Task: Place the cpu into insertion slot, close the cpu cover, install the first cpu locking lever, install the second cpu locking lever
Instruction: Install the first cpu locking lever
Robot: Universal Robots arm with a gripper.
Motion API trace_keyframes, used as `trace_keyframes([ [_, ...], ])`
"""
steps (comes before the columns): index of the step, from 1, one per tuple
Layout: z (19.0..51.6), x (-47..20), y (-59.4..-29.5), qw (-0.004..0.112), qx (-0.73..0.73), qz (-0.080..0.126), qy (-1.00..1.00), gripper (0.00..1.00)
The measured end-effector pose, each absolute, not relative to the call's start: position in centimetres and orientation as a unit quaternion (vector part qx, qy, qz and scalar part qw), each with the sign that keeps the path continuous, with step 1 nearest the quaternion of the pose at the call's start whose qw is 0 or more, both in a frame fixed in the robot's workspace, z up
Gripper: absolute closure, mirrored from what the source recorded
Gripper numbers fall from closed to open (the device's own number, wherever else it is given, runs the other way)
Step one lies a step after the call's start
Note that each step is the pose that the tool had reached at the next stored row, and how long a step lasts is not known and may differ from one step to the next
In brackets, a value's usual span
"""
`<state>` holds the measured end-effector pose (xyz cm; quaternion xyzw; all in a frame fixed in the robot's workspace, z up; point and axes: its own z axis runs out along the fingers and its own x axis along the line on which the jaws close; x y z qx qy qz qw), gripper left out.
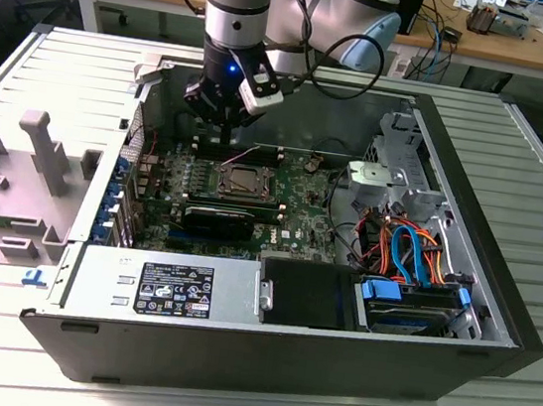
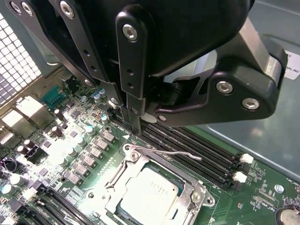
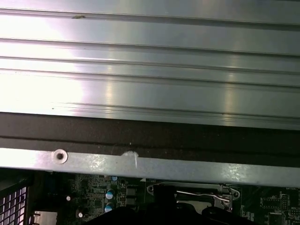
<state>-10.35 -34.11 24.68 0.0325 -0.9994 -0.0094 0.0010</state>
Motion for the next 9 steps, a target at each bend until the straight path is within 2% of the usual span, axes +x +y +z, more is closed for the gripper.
trace_keyframes([
  [9,24.43,-10.35,-34.11,0.001,0.032,-0.009,-0.999,0.89],
])
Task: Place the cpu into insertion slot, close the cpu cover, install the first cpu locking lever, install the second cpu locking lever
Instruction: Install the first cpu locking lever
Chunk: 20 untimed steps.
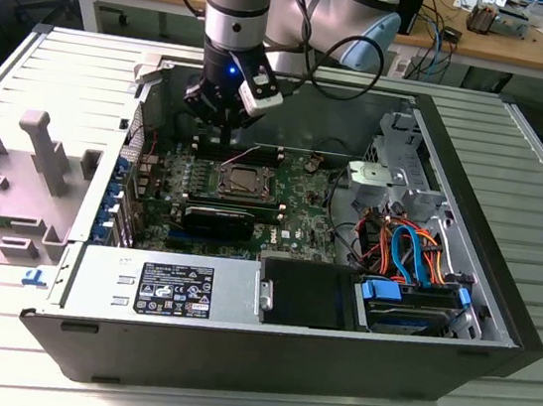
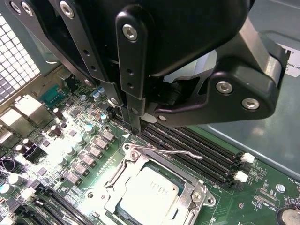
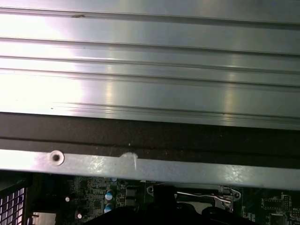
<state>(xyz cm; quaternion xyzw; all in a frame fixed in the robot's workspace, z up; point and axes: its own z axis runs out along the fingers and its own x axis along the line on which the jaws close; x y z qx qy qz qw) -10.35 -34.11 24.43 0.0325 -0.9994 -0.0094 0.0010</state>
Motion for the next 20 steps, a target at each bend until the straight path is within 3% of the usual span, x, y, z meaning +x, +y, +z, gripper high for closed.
trace_keyframes([
  [20,23.74,-10.35,-34.11,0.001,0.032,-0.009,-0.999,0.89],
])
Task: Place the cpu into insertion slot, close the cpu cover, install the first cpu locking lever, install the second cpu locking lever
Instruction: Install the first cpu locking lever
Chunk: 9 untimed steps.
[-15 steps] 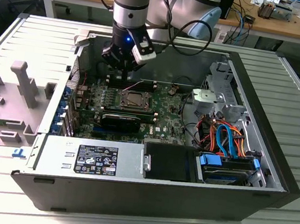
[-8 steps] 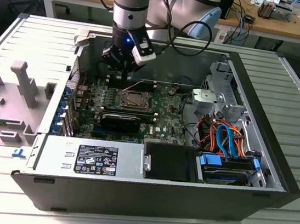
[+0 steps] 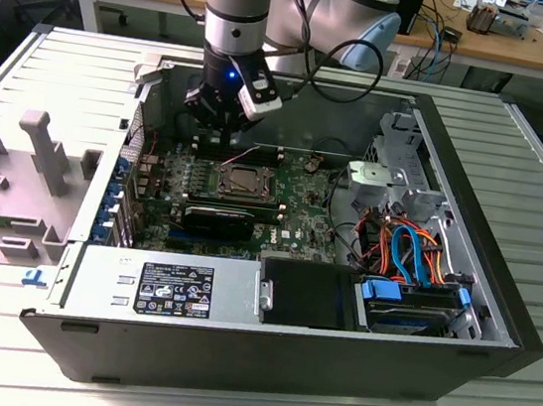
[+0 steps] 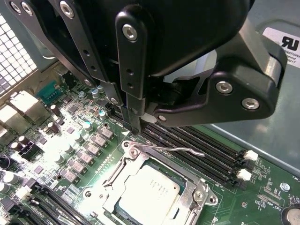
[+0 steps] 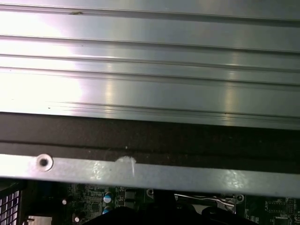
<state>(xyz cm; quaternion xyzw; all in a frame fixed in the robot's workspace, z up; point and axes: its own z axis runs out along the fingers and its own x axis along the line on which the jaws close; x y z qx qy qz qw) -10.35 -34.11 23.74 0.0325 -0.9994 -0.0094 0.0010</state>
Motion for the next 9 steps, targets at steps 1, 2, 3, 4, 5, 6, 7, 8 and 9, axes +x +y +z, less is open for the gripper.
trace_keyframes([
  [1,23.71,-10.35,-34.11,0.001,0.032,-0.009,-0.999,0.89],
  [2,23.66,-10.35,-34.11,0.001,0.032,-0.009,-0.999,0.89],
  [3,23.63,-10.35,-34.11,0.001,0.032,-0.009,-0.999,0.89],
  [4,23.59,-10.35,-34.11,0.001,0.032,-0.009,-0.999,0.89],
  [5,23.55,-10.35,-34.11,0.001,0.032,-0.009,-0.999,0.89],
  [6,23.52,-10.35,-34.11,0.001,0.032,-0.009,-0.999,0.89],
  [7,23.48,-10.35,-34.11,0.001,0.032,-0.009,-0.999,0.89],
  [8,23.43,-10.35,-34.11,0.001,0.032,-0.009,-0.999,0.89],
  [9,23.37,-10.35,-34.11,0.001,0.032,-0.009,-0.999,0.89],
])
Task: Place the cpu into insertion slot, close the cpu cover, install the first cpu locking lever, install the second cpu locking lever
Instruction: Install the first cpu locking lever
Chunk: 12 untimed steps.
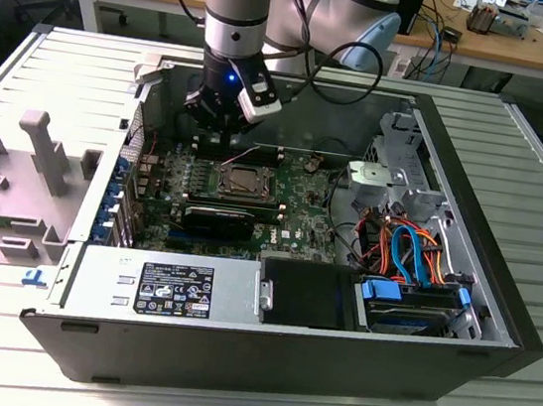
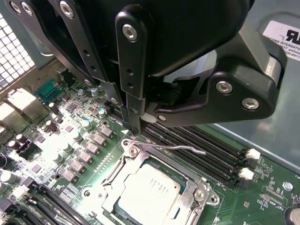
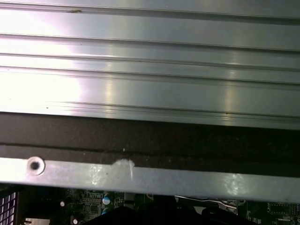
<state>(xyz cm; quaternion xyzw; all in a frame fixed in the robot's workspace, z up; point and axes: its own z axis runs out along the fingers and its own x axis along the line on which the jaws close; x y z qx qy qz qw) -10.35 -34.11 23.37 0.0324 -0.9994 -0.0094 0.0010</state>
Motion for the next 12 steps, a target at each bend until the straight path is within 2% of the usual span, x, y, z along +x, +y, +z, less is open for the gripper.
trace_keyframes([
  [12,22.91,-10.35,-34.11,0.001,0.032,-0.009,-0.999,0.89],
])
